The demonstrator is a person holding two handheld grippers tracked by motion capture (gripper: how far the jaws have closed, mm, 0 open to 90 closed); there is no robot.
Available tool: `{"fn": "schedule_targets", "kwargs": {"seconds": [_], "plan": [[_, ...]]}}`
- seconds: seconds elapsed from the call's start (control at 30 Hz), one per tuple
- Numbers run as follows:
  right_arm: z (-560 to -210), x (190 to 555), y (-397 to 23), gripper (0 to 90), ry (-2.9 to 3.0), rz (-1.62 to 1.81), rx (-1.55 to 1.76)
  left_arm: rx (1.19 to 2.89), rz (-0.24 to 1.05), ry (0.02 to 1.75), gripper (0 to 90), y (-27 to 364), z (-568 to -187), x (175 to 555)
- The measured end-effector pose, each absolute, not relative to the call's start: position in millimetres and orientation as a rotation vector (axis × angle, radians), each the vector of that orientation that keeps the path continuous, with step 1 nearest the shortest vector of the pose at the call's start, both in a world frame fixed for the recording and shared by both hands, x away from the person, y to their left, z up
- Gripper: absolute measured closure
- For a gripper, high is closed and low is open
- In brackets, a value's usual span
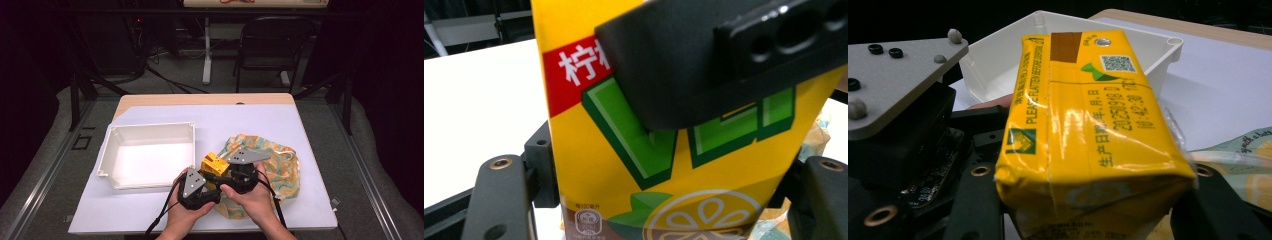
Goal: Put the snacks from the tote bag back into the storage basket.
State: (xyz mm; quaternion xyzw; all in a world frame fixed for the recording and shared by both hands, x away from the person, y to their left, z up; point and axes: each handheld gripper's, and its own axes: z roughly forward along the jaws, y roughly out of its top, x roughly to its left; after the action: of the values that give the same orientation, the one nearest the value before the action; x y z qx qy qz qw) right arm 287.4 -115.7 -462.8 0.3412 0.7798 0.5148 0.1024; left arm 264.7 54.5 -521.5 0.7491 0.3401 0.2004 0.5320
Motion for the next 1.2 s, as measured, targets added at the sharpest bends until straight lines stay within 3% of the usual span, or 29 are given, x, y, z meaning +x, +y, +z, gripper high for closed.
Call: {"fn": "schedule_targets", "kwargs": {"seconds": [0.1, 0.3, 0.47, 1.2], "plan": [[-462.5, 287.4, -115.8, 47.4, 2.301, 1.523, 0.999, 1.791, 0.475, 0.818, 28.8, 55.0, -521.2, 264.5], [-454.9, 288.3, -122.7, 30.1, 2.28, 1.604, 0.992, 1.776, 0.465, 0.858, 29.2, 61.3, -521.8, 268.5], [-449.7, 287.0, -125.7, 22.8, 2.263, 1.633, 0.97, 1.755, 0.469, 0.883, 29.3, 68.0, -520.1, 271.3], [-445.6, 292.6, -150.6, 14.6, 2.196, 1.647, 0.991, 1.694, 0.516, 0.941, 29.2, 96.4, -512.0, 278.1]]}}
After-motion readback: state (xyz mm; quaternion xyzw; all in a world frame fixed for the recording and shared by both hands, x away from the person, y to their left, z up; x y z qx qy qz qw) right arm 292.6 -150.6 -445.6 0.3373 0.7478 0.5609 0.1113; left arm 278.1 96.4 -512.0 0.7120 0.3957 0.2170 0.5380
